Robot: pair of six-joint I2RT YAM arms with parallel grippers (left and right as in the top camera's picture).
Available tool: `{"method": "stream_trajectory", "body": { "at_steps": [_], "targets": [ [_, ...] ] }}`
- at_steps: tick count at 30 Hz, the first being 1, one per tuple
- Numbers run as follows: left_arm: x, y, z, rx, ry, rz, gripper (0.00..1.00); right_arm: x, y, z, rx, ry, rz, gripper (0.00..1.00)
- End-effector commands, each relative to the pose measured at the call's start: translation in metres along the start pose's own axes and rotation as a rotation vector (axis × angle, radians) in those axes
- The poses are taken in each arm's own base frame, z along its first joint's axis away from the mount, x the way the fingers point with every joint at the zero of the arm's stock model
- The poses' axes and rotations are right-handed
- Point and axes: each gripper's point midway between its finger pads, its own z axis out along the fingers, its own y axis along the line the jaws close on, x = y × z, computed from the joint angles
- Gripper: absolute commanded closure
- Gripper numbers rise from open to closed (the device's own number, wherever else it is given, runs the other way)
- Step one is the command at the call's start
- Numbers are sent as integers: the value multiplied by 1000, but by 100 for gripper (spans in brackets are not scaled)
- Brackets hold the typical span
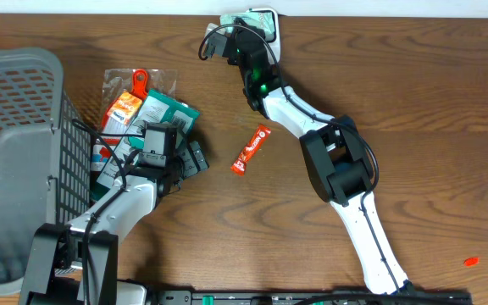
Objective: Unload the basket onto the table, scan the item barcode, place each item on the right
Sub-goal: 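Hold the wipes pack face-down over the white scanner with the right gripper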
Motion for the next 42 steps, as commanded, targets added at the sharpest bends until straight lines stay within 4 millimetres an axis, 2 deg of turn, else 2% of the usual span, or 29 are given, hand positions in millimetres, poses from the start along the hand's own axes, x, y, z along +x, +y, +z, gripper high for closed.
{"method": "stream_trajectory", "body": {
  "at_steps": [1,7,15,22,29,34,42],
  "targets": [
    [14,19,8,-66,34,5,5,-1,10,2,-5,3,56,99],
    [14,19,8,-66,34,5,5,-4,-25,-2,143,23,84,99],
    [14,19,8,-66,34,5,5,-10,-49,-8,164,28,39,99],
    [14,19,8,-66,34,5,5,-2,-60,-7,180,41,12,99],
    [14,19,8,-66,34,5,5,-13,-87,-16,220,21,27,99],
    [14,19,8,-66,34,6,5,-13,-88,-16,219,23,27,99],
    [13,20,8,-73,31,22,5,-16,-64,-14,128,18,59,99]
  ]
}}
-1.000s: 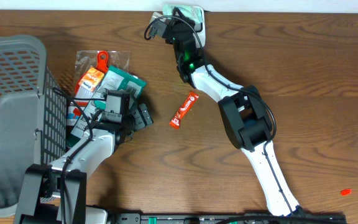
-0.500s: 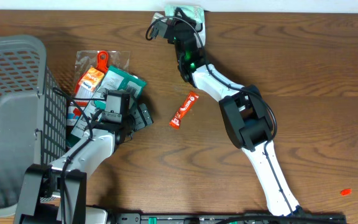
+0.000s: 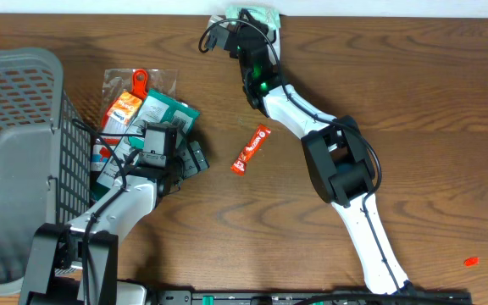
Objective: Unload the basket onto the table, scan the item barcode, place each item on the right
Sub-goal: 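Hold the wipes pack face-down over the white scanner with the right gripper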
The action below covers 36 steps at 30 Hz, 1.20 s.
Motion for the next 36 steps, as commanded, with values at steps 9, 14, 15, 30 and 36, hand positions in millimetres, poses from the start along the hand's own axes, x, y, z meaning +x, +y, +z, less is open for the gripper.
{"method": "stream_trajectory", "body": {
  "at_steps": [9,14,15,30,36],
  "targets": [
    [15,25,8,-91,28,16,4,-15,-9,-3,-18,-46,103,99],
    [17,26,8,-93,31,16,5,-24,13,-5,-77,-84,119,99],
    [17,26,8,-93,31,16,5,-27,17,-5,-88,-93,124,99],
    [17,26,8,-94,32,23,4,-23,51,-5,-146,-79,162,99],
    [15,30,8,-117,22,30,4,-29,18,-4,-16,-89,94,99]
  ]
}}
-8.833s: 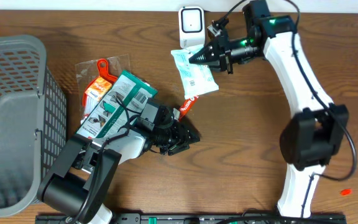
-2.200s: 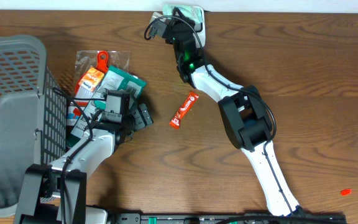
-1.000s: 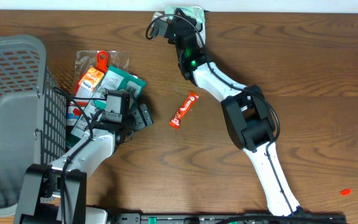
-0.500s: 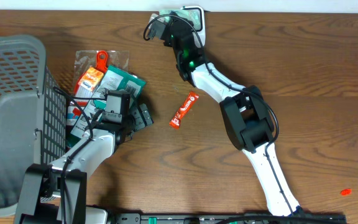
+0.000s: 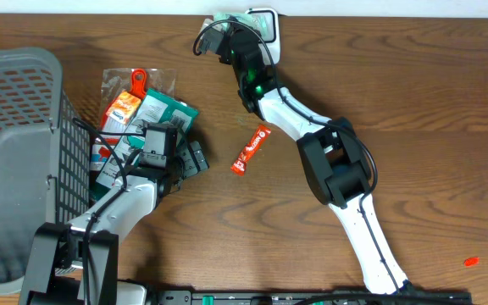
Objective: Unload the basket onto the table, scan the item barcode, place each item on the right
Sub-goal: 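Hold the wipes pack face-down over the white scanner with the right gripper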
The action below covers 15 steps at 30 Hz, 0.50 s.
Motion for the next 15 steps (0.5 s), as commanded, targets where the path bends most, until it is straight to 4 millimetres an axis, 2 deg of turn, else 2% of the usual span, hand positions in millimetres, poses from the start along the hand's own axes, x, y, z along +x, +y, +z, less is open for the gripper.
{"method": "stream_trajectory", "body": {
  "at_steps": [1,8,12,15],
  "targets": [
    [18,29,8,-108,35,10,4,-4,-7,0,43,7,-67,99],
    [20,30,10,-112,44,9,4,-22,-51,-6,180,-28,-249,99],
    [20,30,10,-112,44,9,4,-27,-49,-6,177,-42,-343,99],
    [20,30,10,-112,44,9,4,-40,-47,-9,184,-88,-359,99]
  ]
}}
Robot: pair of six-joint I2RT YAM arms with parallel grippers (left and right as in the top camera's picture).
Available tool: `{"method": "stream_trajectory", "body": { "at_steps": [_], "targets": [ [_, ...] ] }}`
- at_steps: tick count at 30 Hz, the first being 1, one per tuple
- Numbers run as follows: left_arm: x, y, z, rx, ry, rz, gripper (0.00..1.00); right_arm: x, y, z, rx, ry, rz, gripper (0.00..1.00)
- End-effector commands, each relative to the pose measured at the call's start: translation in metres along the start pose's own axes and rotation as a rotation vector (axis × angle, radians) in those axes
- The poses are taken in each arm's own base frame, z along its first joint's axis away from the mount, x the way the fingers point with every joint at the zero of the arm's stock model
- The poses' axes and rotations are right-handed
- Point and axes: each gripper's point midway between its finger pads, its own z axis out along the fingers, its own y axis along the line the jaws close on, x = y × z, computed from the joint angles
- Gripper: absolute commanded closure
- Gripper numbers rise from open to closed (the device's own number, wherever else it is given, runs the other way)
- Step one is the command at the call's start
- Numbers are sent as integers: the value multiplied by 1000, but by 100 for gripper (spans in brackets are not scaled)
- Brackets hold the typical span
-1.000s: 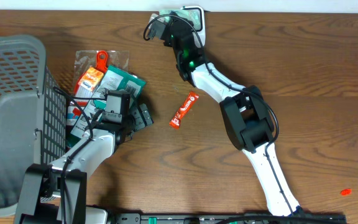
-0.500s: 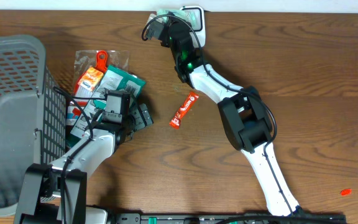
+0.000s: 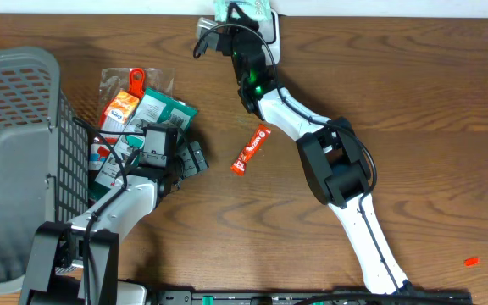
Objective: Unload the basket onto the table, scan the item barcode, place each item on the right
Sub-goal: 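Hold the wipes pack face-down over the white scanner with the right gripper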
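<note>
My right gripper (image 3: 230, 19) is stretched to the table's far edge, shut on a green-and-white packet (image 3: 225, 8) that pokes out past its wrist. The packet is next to the white scanner (image 3: 269, 25) at the top edge; the fingers themselves are hidden under the wrist. My left gripper (image 3: 196, 158) rests low at the right side of a pile of snack packets (image 3: 134, 106), its jaws too dark to read.
A grey mesh basket (image 3: 24, 76) fills the left side, with the pile against its wall. A red-orange snack bar (image 3: 251, 149) lies alone mid-table. A small red scrap (image 3: 471, 261) sits at the near right.
The right gripper and its packet have shifted slightly toward the far edge, so more of the packet now sticks out at the top. The left arm has not moved.
The right gripper held the green-and-white packet beside the white scanner at every moment, first a little right, then further left, now nearer the far edge. The left arm, the pile and the red bar stayed put.
</note>
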Motion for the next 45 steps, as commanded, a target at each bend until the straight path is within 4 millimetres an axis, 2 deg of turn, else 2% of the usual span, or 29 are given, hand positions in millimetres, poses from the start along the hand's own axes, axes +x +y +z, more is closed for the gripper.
{"method": "stream_trajectory", "body": {
  "at_steps": [1,5,11,15,18,33,45],
  "targets": [
    [22,27,9,-98,52,-7,4,-24,-23,-4,55,-68,-57,99],
    [22,27,9,-97,50,-8,4,-26,-19,-5,43,-58,1,99],
    [21,27,9,-95,48,-7,4,-15,23,-3,-53,-23,19,99],
    [21,27,9,-96,48,-7,4,-10,39,-3,-76,-16,22,99],
    [21,27,9,-97,49,-7,4,-6,45,-3,-85,-7,21,99],
    [22,28,10,-99,50,-7,4,33,46,0,-78,96,97,99],
    [19,32,9,-124,37,6,4,45,70,-1,-150,137,165,99]
  ]
}}
